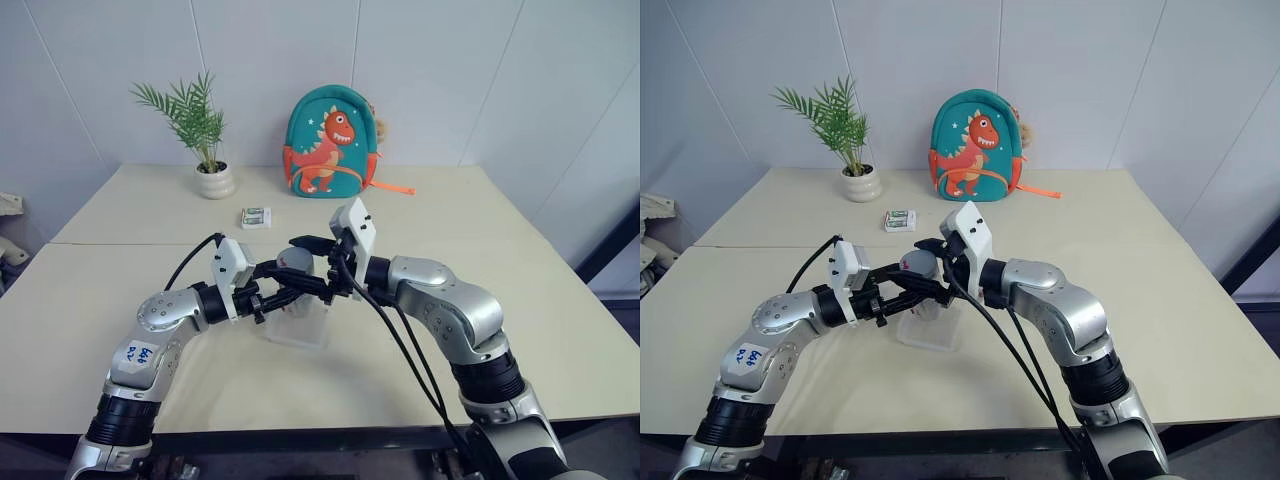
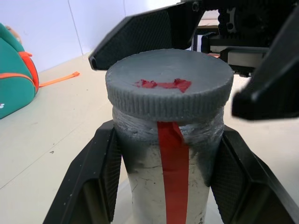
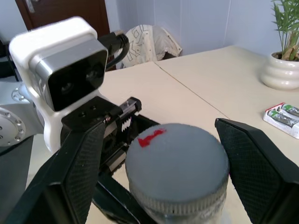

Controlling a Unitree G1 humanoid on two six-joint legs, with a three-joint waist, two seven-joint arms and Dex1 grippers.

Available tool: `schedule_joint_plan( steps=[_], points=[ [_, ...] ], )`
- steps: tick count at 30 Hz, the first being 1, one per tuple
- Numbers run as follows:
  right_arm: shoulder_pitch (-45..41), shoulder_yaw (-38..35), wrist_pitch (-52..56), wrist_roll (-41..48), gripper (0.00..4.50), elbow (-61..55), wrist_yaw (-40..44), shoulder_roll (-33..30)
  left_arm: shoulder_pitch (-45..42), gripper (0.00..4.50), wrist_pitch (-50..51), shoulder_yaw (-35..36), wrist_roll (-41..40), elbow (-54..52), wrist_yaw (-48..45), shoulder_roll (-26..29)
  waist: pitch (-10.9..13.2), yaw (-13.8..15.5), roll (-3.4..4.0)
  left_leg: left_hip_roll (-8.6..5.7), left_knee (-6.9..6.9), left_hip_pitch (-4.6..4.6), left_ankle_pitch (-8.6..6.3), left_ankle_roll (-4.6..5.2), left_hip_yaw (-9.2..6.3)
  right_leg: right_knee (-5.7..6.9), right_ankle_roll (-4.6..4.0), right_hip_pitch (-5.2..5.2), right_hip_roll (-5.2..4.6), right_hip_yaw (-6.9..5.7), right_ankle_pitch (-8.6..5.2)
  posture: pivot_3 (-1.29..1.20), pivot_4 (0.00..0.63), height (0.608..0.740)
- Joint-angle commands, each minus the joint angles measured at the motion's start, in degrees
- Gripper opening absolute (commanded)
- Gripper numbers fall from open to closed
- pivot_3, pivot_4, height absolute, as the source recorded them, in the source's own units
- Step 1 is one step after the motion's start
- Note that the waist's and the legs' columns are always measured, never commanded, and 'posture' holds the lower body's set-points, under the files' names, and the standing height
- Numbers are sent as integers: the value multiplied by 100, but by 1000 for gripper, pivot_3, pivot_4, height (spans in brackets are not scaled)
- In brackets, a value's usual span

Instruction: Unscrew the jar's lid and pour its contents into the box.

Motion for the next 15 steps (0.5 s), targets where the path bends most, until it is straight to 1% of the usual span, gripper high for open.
schedule_joint_plan(
  steps=[1,3,4,8,10,11,15],
  points=[
    [-41,46,-84,4,3332,-74,169,-28,-90,2222,-66,149,-55,-204,83,-23,0,2,0,0,0,0,0,0,0,0,0,0,0,0,0,0,150,740],
    [-50,41,-96,-20,2696,-50,192,-28,-97,2222,-71,149,-52,-198,89,-30,0,-2,0,0,0,0,0,0,0,0,0,0,0,0,0,0,150,740],
    [-58,31,-101,-28,2549,-34,198,-24,-100,2222,-73,147,-51,-196,91,-34,0,-2,0,0,0,0,0,0,0,0,0,0,0,0,0,0,150,740],
    [-98,-52,-66,1,2551,27,151,30,-95,2222,-78,142,-41,-200,96,-42,0,-1,0,0,0,0,0,0,0,0,0,0,1,0,0,0,150,740],
    [-104,-24,-94,9,2551,31,266,-6,-96,2222,-76,146,-49,-204,96,-45,0,2,0,0,0,0,0,0,0,1,0,0,1,0,0,0,150,740],
    [-114,-1,-125,27,2551,46,393,-43,-113,2222,-72,147,-63,-195,84,-47,0,2,0,0,1,0,0,0,0,1,0,0,1,1,0,0,150,740],
    [-171,105,-595,179,2551,151,1456,-306,-182,2222,7,125,-194,-194,-104,-12,0,8,0,0,1,0,0,0,0,0,1,0,1,0,0,0,150,740]
  ],
)
